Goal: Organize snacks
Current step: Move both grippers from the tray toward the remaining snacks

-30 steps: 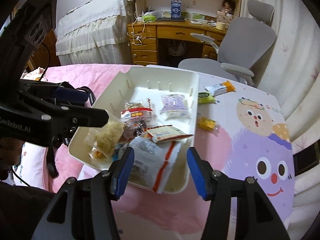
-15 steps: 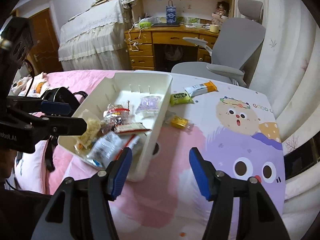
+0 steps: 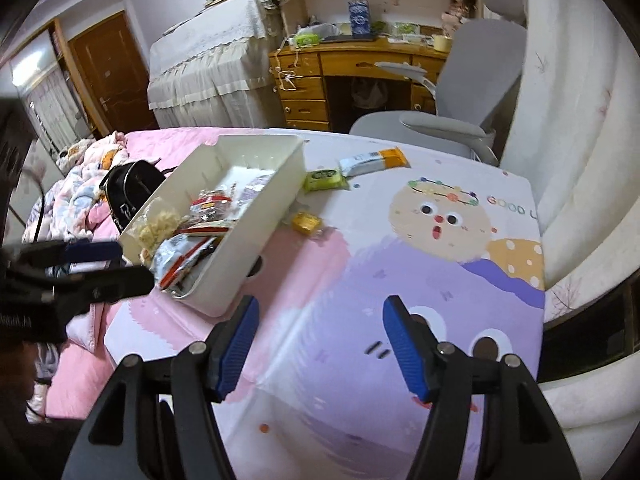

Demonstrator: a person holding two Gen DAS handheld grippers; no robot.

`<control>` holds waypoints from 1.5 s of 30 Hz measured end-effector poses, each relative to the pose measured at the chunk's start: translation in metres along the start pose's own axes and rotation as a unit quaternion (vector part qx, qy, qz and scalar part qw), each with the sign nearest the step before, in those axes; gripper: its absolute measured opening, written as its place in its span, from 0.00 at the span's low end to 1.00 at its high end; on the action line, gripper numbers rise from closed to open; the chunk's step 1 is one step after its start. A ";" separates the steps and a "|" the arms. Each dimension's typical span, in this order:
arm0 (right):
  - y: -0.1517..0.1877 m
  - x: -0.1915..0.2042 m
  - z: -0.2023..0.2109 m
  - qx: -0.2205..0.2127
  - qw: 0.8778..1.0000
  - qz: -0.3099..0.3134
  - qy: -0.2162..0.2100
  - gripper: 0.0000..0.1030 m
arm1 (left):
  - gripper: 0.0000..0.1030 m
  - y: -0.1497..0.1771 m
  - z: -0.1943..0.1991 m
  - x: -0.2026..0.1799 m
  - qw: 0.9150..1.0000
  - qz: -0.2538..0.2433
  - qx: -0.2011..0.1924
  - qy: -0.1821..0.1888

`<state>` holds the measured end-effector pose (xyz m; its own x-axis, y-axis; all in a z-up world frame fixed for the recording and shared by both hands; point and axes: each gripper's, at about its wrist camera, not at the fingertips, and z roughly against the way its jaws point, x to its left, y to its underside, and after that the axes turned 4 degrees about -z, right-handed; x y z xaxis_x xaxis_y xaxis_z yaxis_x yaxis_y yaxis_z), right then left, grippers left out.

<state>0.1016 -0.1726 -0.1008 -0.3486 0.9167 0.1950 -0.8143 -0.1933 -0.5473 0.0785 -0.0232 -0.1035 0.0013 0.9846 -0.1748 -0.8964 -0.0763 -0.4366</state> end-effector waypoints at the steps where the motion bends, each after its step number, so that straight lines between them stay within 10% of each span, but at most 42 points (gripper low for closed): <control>1: -0.003 -0.008 0.000 0.002 1.000 -0.010 -0.004 0.62 | 0.77 -0.002 -0.003 -0.005 1.000 0.009 0.000 0.000; 22: -0.123 -0.111 -0.088 0.069 0.990 -0.124 -0.009 0.62 | 0.77 -0.082 -0.120 -0.022 0.975 0.206 0.009 -0.084; 32: -0.178 -0.117 -0.181 0.095 0.989 -0.113 -0.018 0.62 | 0.77 -0.092 -0.176 -0.001 0.957 0.270 -0.057 -0.087; 45: -0.209 -0.096 -0.286 0.139 0.985 -0.091 -0.033 0.62 | 0.74 -0.091 -0.231 0.024 0.940 0.312 -0.051 -0.131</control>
<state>0.4385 -0.1204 -0.2382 -0.2064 0.9220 0.3276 -0.9590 -0.1241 -0.2549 0.2629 -0.0286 -0.2721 -0.6316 0.7473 -0.2066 -0.6398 -0.6529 -0.4055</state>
